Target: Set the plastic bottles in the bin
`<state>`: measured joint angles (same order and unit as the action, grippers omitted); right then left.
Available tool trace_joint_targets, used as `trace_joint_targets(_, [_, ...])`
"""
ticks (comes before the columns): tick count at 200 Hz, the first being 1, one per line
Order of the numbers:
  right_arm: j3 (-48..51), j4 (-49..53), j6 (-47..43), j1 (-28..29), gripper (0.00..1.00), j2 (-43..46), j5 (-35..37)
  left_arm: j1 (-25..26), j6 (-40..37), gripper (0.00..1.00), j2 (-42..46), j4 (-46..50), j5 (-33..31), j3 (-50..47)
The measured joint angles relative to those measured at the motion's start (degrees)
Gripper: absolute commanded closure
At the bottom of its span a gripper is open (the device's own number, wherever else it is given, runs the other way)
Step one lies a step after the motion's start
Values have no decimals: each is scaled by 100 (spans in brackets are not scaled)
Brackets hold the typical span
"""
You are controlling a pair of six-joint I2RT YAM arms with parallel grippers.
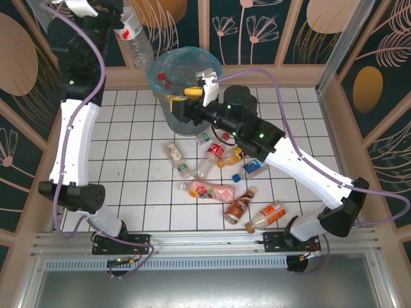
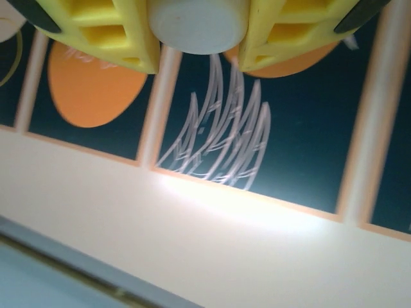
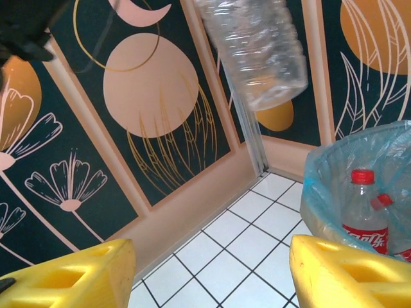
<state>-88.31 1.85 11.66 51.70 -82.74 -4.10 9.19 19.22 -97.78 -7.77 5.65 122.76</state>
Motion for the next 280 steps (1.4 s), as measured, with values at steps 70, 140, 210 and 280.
trace_joint_targets(70, [-1816, 1161, 122, -1255, 35, -1412, -323, 732, -168, 100, -1296, -352, 33, -208])
trace_joint_targets(140, [-2586, 2223, 243, -1436, 33, -2319, -640, 918, -549, 100, -1305, -850, -197, -1342])
trace_joint_targets(210, [-2063, 2144, 238, -1436, 32, -2052, -529, 914, -570, 50, -1305, -1049, -157, -2205])
trace_joint_targets(280, [-1696, 1784, 238, -1436, 32, -1596, -476, 914, -564, 46, -1137, -1257, -87, -2260])
